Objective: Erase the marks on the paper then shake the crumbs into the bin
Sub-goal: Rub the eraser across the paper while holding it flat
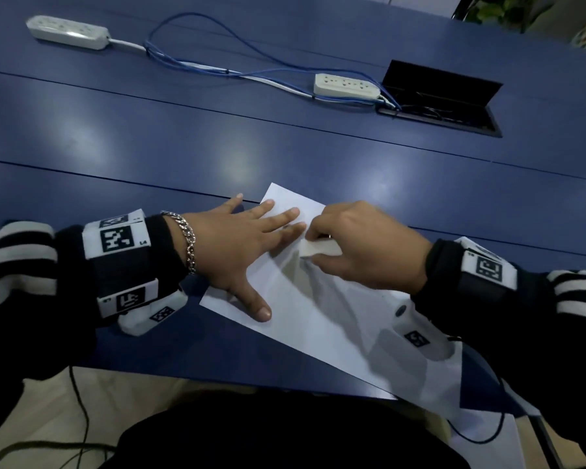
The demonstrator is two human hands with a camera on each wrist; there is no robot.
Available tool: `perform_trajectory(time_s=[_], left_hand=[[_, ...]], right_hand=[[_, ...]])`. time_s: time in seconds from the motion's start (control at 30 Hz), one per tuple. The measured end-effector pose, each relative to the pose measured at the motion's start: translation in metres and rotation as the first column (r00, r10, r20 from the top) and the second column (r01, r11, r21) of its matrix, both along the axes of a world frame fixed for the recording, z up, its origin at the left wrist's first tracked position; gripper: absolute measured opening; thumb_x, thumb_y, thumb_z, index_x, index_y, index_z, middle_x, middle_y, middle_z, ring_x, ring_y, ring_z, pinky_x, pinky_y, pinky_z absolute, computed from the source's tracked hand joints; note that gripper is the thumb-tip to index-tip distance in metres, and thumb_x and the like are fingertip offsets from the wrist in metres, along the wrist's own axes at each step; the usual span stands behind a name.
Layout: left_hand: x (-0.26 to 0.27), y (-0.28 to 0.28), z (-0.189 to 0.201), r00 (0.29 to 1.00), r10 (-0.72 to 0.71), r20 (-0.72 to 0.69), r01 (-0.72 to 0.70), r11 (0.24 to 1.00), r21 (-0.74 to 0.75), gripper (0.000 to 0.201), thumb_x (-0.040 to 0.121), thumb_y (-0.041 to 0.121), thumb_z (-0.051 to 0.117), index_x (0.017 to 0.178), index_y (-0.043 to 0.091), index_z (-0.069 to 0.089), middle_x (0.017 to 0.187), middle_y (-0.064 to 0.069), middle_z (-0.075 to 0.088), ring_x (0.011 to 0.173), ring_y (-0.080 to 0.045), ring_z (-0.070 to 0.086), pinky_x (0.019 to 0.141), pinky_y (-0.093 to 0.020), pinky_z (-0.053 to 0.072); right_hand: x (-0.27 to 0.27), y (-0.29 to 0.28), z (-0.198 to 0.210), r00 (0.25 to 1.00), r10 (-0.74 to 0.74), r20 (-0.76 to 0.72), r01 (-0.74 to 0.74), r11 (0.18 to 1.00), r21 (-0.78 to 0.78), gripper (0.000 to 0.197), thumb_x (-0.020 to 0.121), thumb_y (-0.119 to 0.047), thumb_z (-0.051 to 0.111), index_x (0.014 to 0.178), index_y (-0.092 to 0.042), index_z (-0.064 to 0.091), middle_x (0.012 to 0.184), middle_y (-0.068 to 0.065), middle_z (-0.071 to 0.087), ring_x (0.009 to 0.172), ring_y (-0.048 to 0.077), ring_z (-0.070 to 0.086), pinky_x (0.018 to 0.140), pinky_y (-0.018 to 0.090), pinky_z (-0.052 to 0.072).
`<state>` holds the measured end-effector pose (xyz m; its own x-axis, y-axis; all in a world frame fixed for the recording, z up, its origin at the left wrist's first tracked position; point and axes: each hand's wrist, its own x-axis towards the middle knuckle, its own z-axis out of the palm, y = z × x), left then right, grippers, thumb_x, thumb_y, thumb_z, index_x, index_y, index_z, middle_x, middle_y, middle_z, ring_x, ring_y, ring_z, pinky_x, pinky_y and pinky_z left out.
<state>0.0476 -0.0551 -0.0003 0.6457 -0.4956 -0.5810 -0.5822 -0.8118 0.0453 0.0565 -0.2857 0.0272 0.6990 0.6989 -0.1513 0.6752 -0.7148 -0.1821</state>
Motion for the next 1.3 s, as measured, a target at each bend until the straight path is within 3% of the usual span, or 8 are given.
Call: perform_trajectory(time_s=[0.1, 0.27, 0.43, 0.6, 0.8, 0.97, 1.2, 1.3], left_hand=[[0.000, 0.000, -0.002, 1.000, 0.005, 0.005, -0.005, 1.000, -0.001, 0.146, 0.063, 0.100, 0.056, 0.158, 0.035, -0.033, 0.164, 0.016, -0.040, 0.157, -0.021, -0.026, 0.126, -0.062, -0.008], [-0.001, 0.001, -0.004, 1.000, -0.002, 0.024, 0.003, 1.000, -0.009, 0.146, 0.063, 0.100, 0.056, 0.158, 0.034, -0.032, 0.165, 0.014, -0.038, 0.158, -0.022, -0.024, 0.126, -0.063, -0.008], [-0.001, 0.001, -0.004, 0.999, 0.024, 0.031, -0.023, 0.999, -0.022, 0.150, 0.059, 0.103, 0.056, 0.160, 0.033, -0.030, 0.166, 0.018, -0.037, 0.158, -0.018, -0.023, 0.127, -0.062, -0.007], [-0.003, -0.001, -0.001, 0.999, 0.020, 0.039, -0.020, 1.000, -0.003, 0.151, 0.060, 0.101, 0.056, 0.159, 0.029, -0.031, 0.167, 0.015, -0.035, 0.159, -0.019, -0.022, 0.127, -0.061, -0.008], [-0.002, 0.000, -0.003, 0.999, 0.025, 0.032, -0.025, 0.999, -0.021, 0.151, 0.058, 0.103, 0.056, 0.160, 0.031, -0.030, 0.165, 0.018, -0.037, 0.158, -0.018, -0.023, 0.127, -0.061, -0.006], [-0.001, 0.002, -0.004, 0.999, 0.015, 0.042, -0.013, 0.999, -0.041, 0.152, 0.058, 0.103, 0.055, 0.159, 0.031, -0.032, 0.166, 0.016, -0.036, 0.158, -0.017, -0.025, 0.127, -0.058, -0.008], [0.001, 0.009, 0.004, 0.990, 0.090, 0.105, -0.066, 0.975, -0.213, 0.141, 0.066, 0.100, 0.048, 0.162, 0.028, -0.026, 0.170, 0.011, -0.028, 0.156, -0.011, -0.026, 0.127, -0.044, -0.017], [0.004, 0.016, 0.011, 0.982, 0.129, 0.136, -0.086, 0.955, -0.285, 0.125, 0.076, 0.092, 0.043, 0.165, 0.029, -0.017, 0.172, 0.007, -0.025, 0.157, -0.010, -0.024, 0.126, -0.033, -0.014]], right_hand=[[-0.003, 0.001, -0.004, 1.000, -0.021, 0.012, 0.021, 1.000, 0.017, 0.028, 0.089, -0.045, 0.063, 0.100, -0.019, 0.065, 0.094, -0.001, 0.064, 0.087, 0.026, 0.061, 0.078, 0.042, 0.054], [-0.040, 0.002, -0.006, 0.979, 0.183, -0.089, -0.179, 0.983, 0.041, 0.027, 0.093, -0.047, 0.064, 0.093, -0.020, 0.064, 0.086, -0.005, 0.055, 0.081, 0.023, 0.058, 0.072, 0.036, 0.049], [0.003, -0.003, -0.004, 0.999, 0.002, 0.046, -0.004, 1.000, 0.029, 0.027, 0.090, -0.040, 0.064, 0.099, -0.015, 0.066, 0.090, 0.001, 0.058, 0.083, 0.030, 0.060, 0.075, 0.042, 0.053], [-0.052, 0.005, -0.007, 0.969, 0.246, 0.021, -0.246, 0.969, 0.017, 0.018, 0.093, -0.027, 0.058, 0.086, -0.010, 0.061, 0.083, 0.007, 0.057, 0.072, 0.031, 0.056, 0.064, 0.039, 0.047], [-0.004, -0.002, -0.005, 0.998, 0.037, 0.046, -0.038, 0.999, 0.022, 0.029, 0.093, -0.043, 0.062, 0.098, -0.014, 0.064, 0.091, 0.004, 0.060, 0.085, 0.032, 0.061, 0.074, 0.041, 0.052], [-0.055, -0.003, -0.004, 0.985, 0.170, -0.025, -0.170, 0.985, -0.019, 0.024, 0.095, -0.040, 0.058, 0.101, -0.017, 0.064, 0.093, 0.002, 0.060, 0.087, 0.026, 0.060, 0.076, 0.037, 0.050], [-0.041, -0.055, 0.014, 0.985, -0.165, 0.048, 0.146, 0.951, 0.274, 0.033, 0.094, -0.040, 0.067, 0.121, -0.022, 0.070, 0.106, -0.009, 0.071, 0.095, 0.015, 0.067, 0.086, 0.030, 0.050], [-0.037, -0.083, 0.029, 0.948, -0.307, 0.088, 0.264, 0.909, 0.322, 0.029, 0.092, -0.039, 0.070, 0.117, -0.026, 0.072, 0.101, -0.013, 0.071, 0.091, 0.008, 0.065, 0.082, 0.016, 0.044]])
